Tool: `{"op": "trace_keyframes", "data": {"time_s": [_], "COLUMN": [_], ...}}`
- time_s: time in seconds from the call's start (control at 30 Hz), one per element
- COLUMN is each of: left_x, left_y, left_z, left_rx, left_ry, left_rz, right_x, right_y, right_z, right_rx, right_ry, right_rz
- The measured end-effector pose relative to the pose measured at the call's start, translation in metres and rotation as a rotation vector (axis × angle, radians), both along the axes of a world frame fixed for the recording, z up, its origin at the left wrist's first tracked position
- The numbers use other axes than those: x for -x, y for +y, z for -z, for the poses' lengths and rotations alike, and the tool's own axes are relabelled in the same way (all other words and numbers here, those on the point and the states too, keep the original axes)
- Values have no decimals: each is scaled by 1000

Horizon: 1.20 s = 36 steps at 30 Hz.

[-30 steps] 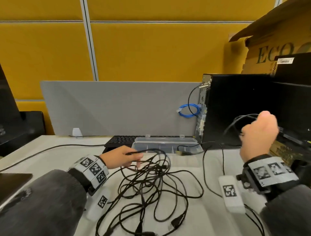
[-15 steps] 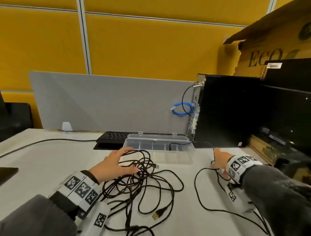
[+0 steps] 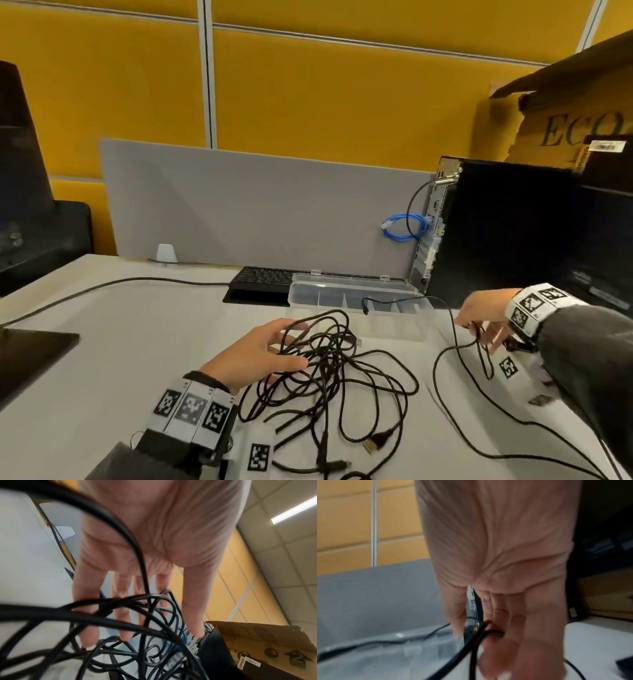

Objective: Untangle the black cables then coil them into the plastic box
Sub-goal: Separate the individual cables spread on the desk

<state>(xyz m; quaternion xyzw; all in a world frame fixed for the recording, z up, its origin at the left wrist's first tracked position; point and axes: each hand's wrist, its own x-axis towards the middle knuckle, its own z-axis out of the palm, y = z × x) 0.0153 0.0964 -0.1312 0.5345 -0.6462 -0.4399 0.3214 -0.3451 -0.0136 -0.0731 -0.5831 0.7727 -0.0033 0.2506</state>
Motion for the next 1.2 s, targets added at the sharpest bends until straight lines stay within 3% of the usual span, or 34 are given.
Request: {"op": "trace_keyframes", "data": {"time_s": [0.07, 0.17, 0.23, 0.37, 0.47, 0.53, 0.6, 0.67, 0.8, 0.87, 0.93, 1.07, 1.2], "left_x": [-2, -3, -4, -6, -8, -8, -9, -11, -16, -17, -18, -20, -21], "left_y": [2, 3, 2, 0, -3, -4, -3, -2, -2, -2, -2, -3, -4], "left_z": [2, 5, 7, 12, 16, 17, 17, 17, 16, 17, 18, 19, 20], "left_rx": [-5, -20, -22, -21, -30, -45, -50, -56, -69, -72, -89, -125, -133], "left_ry": [33, 67, 83, 70, 51, 20, -30, -71, -102, -74, -15, 30, 65], "left_rz": [11, 10, 9, 5, 5, 22, 70, 131, 139, 119, 116, 121, 129], "right_x": [-6, -17, -23, -30, -59, -92, -134, -183, -281, -313, -330, -317, -261], "right_y": [-6, -7, -3, -1, 6, 8, 9, 9, 20, 21, 16, -4, -7], "right_z": [17, 51, 60, 46, -9, -59, -101, -128, -144, -137, -117, -65, -47], "right_rx": [-68, -80, -68, -112, 76, 226, 393, 560, 786, 845, 738, 215, 84], "right_ry": [102, 453, 449, 206, -104, -262, -287, -425, -764, -824, -733, -302, -195], "right_rz": [13, -174, -211, -87, -52, -137, -289, -432, -580, -599, -633, -697, -759]}}
